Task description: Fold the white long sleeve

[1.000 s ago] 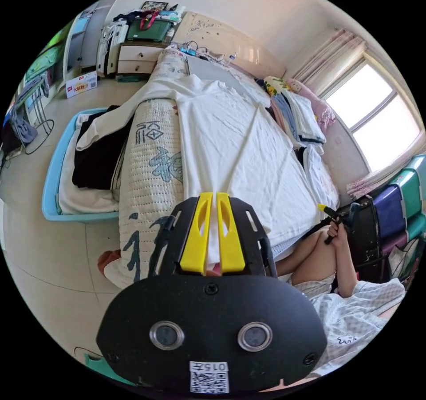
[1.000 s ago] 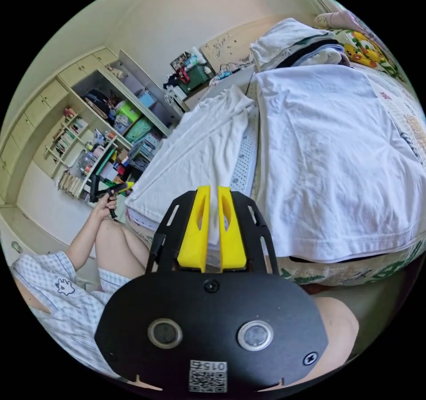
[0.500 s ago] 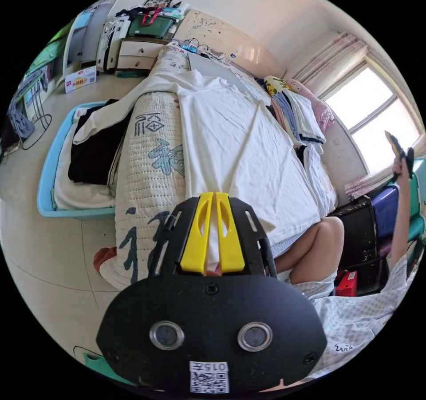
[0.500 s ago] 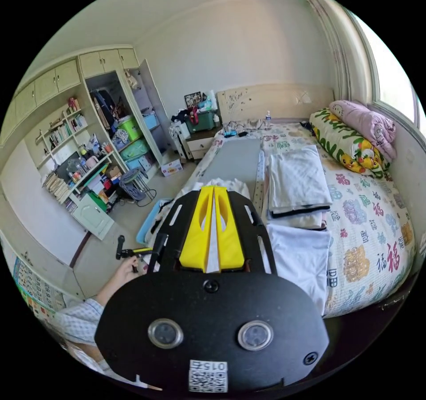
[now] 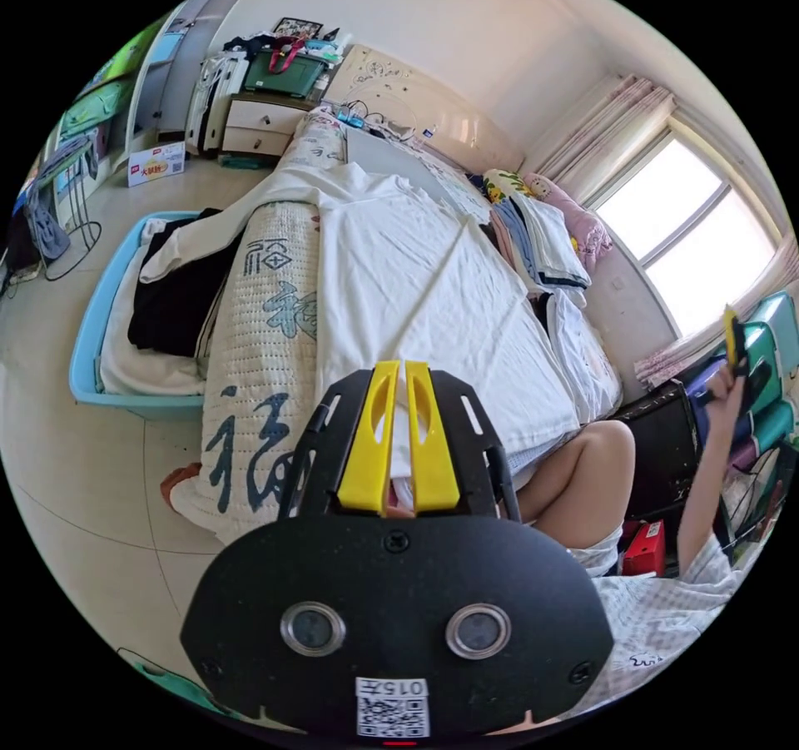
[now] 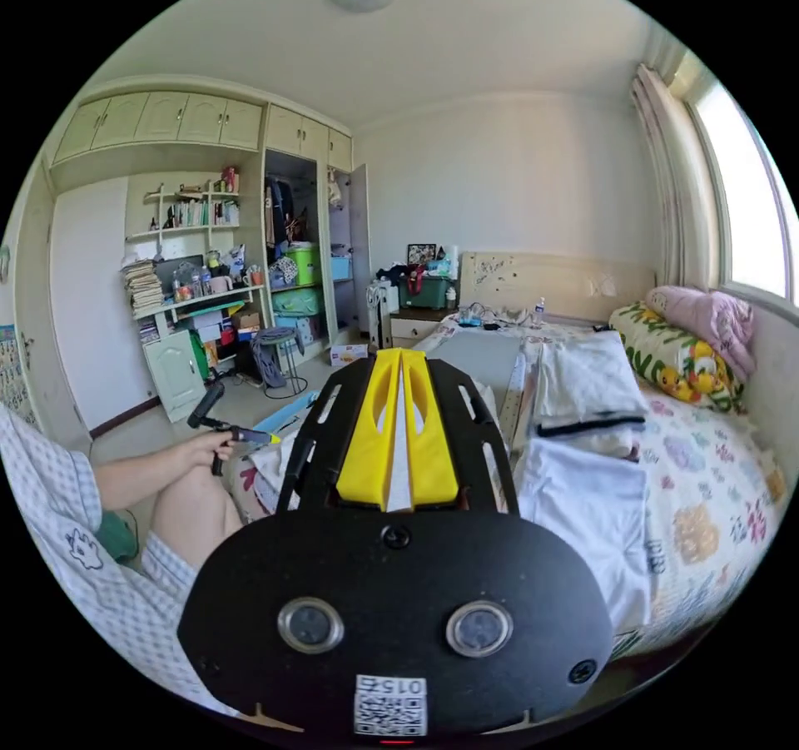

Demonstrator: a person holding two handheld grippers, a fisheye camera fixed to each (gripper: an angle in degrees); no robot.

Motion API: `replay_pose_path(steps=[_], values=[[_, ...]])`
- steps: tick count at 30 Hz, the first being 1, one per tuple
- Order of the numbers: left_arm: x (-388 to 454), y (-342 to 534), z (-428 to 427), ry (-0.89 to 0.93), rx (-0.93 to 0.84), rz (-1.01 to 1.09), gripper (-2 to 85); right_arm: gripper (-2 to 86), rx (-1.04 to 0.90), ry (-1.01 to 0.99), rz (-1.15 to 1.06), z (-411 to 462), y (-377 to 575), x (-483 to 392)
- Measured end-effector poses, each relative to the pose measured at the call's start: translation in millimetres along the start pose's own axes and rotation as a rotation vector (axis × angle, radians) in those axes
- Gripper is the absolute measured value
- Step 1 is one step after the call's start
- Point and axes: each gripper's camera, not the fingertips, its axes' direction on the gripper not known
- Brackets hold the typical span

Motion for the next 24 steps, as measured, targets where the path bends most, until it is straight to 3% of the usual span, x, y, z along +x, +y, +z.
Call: replay_pose_path(steps=[3,6,15,24], values=[[-5,4,-2,0.03,0.015,-0.026,0.2,-0.5,-0.166,-0.086,0.171,34,79,36],[-13,4,9,0.06,-0.07,-0.075,1.1,-0.5,-0.156,-0.167,0.333,34,115,56],[4,13,3,0.03,-0.042,-0.004,5.6,-0.5,-0.009,-0.183,0.32,-9,115,56],[28,18,-10,0.039,0.016,0.094,5.8,-0.5,0.012,-0.161,0.255,-27,89,41]])
